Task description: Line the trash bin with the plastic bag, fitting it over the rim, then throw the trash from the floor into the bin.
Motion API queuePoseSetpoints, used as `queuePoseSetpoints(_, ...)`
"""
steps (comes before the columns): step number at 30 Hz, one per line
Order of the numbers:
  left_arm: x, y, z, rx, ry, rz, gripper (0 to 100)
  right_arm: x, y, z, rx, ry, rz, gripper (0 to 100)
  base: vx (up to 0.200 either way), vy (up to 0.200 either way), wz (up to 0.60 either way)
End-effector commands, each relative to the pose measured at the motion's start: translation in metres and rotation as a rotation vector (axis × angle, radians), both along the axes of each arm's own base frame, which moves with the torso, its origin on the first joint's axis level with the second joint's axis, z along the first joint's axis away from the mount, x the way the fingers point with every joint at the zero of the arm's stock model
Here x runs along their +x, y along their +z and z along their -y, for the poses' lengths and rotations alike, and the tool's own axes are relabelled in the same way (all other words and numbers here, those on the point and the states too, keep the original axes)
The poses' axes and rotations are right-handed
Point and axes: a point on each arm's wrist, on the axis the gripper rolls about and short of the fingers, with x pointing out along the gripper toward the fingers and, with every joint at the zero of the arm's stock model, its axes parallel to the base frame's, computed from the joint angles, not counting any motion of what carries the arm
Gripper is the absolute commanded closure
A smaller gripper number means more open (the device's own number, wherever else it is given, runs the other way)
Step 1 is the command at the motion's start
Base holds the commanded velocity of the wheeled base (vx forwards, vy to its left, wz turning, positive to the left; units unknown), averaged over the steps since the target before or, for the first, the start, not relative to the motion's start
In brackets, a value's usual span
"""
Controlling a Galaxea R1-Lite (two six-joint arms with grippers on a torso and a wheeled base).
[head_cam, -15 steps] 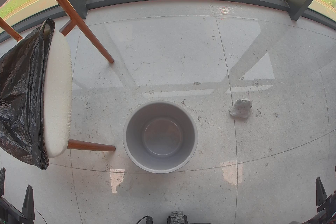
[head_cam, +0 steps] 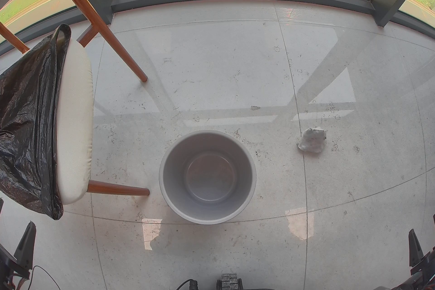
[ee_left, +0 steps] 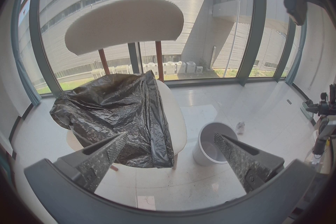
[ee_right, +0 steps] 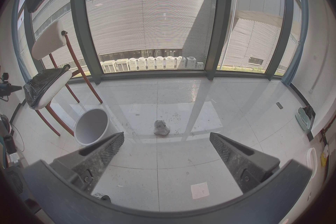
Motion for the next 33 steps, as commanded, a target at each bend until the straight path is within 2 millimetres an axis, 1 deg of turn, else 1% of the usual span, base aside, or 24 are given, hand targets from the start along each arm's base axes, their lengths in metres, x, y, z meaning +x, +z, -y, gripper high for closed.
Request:
queuePoseSetpoints(1, 0.048, 0.037, 0.004, -0.044, -0.019, -0.203, 0, 0.0, -0.005, 0.0, -0.001, 0.003, -0.002, 0, 0.0, 0.0, 0.0)
queuePoseSetpoints(4, 0.07, 0.053, 0.006, -0.083, -0.01, -0.256, 0, 0.0, -0.005, 0.0, -0.001, 0.003, -0.002, 0, 0.0, 0.0, 0.0)
queuePoseSetpoints(5, 0.072, 0.054, 0.006, -0.087, -0.009, -0.263, 0, 0.0, -0.005, 0.0, -0.001, 0.003, -0.002, 0, 0.0, 0.0, 0.0)
queuePoseSetpoints(6, 0.082, 0.061, 0.007, -0.108, -0.011, -0.279, 0, 0.0, -0.005, 0.0, -0.001, 0.005, -0.002, 0, 0.0, 0.0, 0.0)
queuePoseSetpoints(7, 0.088, 0.067, 0.008, -0.119, -0.016, -0.282, 0, 0.0, -0.005, 0.0, -0.001, 0.005, -0.002, 0, 0.0, 0.0, 0.0)
queuePoseSetpoints(8, 0.088, 0.067, 0.008, -0.119, -0.016, -0.282, 0, 0.0, -0.005, 0.0, -0.001, 0.005, -0.002, 0, 0.0, 0.0, 0.0)
queuePoseSetpoints(9, 0.097, 0.076, 0.009, -0.125, -0.016, -0.282, 0, 0.0, -0.005, 0.0, 0.0, 0.005, -0.002, 0, 0.0, 0.0, 0.0)
queuePoseSetpoints(11, 0.109, 0.081, 0.009, -0.124, -0.007, -0.3, 0, 0.0, -0.005, 0.0, 0.0, 0.005, -0.002, 0, 0.0, 0.0, 0.0)
queuePoseSetpoints(14, 0.123, 0.083, 0.009, -0.125, 0.017, -0.329, 0, 0.0, -0.005, 0.0, 0.0, 0.005, -0.002, 0, 0.0, 0.0, 0.0)
queuePoseSetpoints(18, 0.146, 0.081, 0.0, -0.137, 0.089, -0.382, 0, 0.0, -0.005, 0.0, -0.001, 0.006, -0.002, 0, 0.0, 0.0, 0.0)
queuePoseSetpoints(20, 0.161, 0.079, -0.004, -0.142, 0.116, -0.401, 0, 0.0, -0.005, 0.0, -0.001, 0.006, -0.002, 0, 0.0, 0.0, 0.0)
queuePoseSetpoints(22, 0.173, 0.08, -0.008, -0.148, 0.132, -0.394, 0, 0.0, -0.005, 0.0, -0.001, 0.006, -0.002, 0, 0.0, 0.0, 0.0)
queuePoseSetpoints(26, 0.195, 0.084, -0.013, -0.159, 0.104, -0.338, 0, 0.0, -0.005, 0.0, -0.001, 0.006, -0.002, 0, 0.0, 0.0, 0.0)
queuePoseSetpoints(27, 0.196, 0.084, -0.013, -0.159, 0.102, -0.332, 0, 0.0, -0.005, 0.0, -0.001, 0.006, -0.002, 0, 0.0, 0.0, 0.0)
queuePoseSetpoints(28, 0.202, 0.087, -0.013, -0.158, 0.094, -0.309, 0, 0.0, -0.005, 0.0, -0.001, 0.006, 0.0, 0, 0.0, 0.0, 0.0)
queuePoseSetpoints(33, 0.209, 0.093, -0.013, -0.161, 0.089, -0.299, 0, 0.0, -0.005, 0.0, -0.001, 0.006, 0.0, 0, 0.0, 0.0, 0.0)
